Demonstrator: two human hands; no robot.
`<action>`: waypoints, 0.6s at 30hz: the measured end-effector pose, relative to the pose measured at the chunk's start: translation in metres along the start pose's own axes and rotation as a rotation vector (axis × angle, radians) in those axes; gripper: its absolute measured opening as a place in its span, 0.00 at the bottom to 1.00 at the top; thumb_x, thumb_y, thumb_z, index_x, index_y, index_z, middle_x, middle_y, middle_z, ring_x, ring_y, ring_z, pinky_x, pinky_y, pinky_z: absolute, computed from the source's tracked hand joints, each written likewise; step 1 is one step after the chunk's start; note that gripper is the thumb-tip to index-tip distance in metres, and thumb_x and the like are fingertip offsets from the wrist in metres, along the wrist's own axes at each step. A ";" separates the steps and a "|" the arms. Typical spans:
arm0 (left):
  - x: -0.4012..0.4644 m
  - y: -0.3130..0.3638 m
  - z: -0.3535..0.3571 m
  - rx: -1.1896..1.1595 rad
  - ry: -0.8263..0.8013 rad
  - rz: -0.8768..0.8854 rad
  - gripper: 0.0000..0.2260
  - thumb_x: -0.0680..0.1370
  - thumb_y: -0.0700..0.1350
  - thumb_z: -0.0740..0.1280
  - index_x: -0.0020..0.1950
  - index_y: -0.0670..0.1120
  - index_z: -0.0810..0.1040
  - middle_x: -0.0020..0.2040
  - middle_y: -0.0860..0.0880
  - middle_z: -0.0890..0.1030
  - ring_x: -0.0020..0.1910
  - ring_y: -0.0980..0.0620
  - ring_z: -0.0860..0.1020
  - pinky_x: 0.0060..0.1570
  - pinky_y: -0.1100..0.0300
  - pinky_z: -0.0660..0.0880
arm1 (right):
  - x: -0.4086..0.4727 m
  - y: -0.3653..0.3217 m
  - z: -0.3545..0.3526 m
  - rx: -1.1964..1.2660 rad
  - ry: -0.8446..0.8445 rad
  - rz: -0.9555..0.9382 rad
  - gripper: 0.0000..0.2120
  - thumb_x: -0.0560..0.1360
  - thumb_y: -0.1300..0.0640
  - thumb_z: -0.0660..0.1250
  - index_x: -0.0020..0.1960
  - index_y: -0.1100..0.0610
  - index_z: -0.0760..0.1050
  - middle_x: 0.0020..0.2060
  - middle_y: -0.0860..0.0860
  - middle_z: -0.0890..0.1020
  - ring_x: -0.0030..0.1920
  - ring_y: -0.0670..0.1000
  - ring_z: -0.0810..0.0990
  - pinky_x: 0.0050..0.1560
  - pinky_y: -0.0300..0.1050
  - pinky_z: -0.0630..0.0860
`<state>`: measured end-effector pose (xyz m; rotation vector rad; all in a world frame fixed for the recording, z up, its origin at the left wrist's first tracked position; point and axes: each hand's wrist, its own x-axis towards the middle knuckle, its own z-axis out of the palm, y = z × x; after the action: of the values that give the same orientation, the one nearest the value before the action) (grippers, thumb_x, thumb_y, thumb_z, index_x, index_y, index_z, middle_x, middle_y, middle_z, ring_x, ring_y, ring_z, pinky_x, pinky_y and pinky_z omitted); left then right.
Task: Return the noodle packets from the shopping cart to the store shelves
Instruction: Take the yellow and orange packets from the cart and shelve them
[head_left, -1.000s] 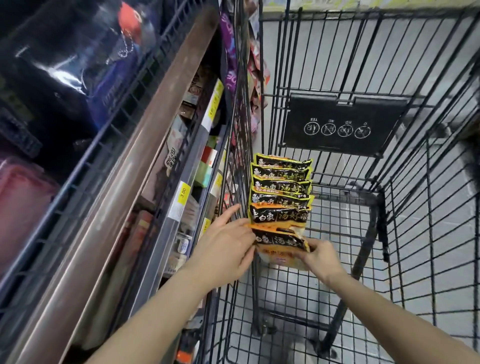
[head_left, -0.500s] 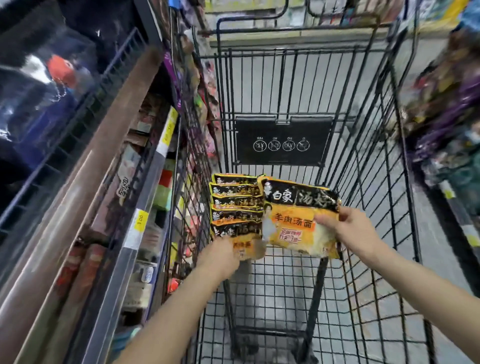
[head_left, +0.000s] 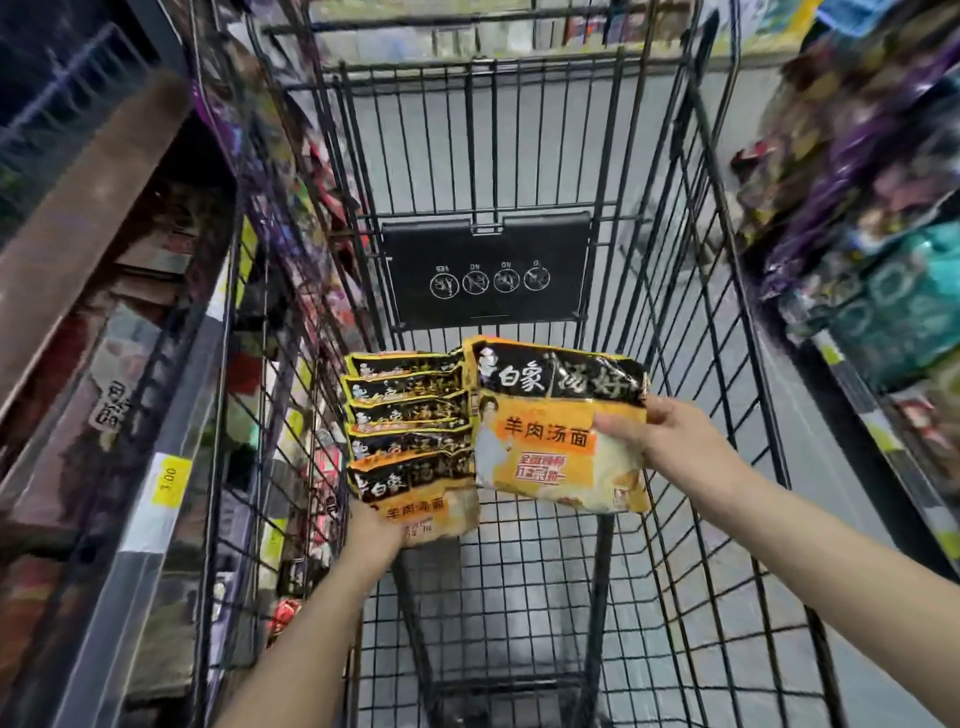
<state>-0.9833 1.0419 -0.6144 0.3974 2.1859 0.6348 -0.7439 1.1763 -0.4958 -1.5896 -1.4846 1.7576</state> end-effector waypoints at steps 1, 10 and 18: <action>0.005 -0.002 0.003 -0.034 -0.024 -0.008 0.13 0.76 0.32 0.63 0.58 0.37 0.63 0.53 0.42 0.74 0.55 0.44 0.74 0.52 0.52 0.72 | 0.000 0.001 -0.001 0.003 0.004 -0.004 0.08 0.74 0.59 0.68 0.50 0.62 0.78 0.46 0.55 0.85 0.46 0.54 0.85 0.45 0.46 0.81; 0.037 -0.025 0.010 -0.043 0.035 -0.091 0.23 0.75 0.35 0.67 0.66 0.35 0.62 0.58 0.39 0.73 0.56 0.41 0.73 0.53 0.51 0.72 | 0.001 0.004 -0.001 0.022 0.050 -0.057 0.11 0.74 0.59 0.70 0.51 0.66 0.77 0.44 0.57 0.85 0.45 0.56 0.85 0.47 0.52 0.80; 0.026 -0.035 0.010 -0.026 -0.052 0.103 0.21 0.73 0.44 0.72 0.63 0.41 0.71 0.59 0.45 0.78 0.56 0.44 0.78 0.58 0.45 0.74 | 0.001 0.002 -0.002 0.052 0.053 -0.035 0.09 0.73 0.59 0.70 0.50 0.63 0.78 0.45 0.55 0.86 0.46 0.54 0.85 0.47 0.48 0.82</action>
<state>-0.9947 1.0284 -0.6561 0.5101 2.1164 0.7012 -0.7418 1.1770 -0.4974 -1.5625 -1.4230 1.7076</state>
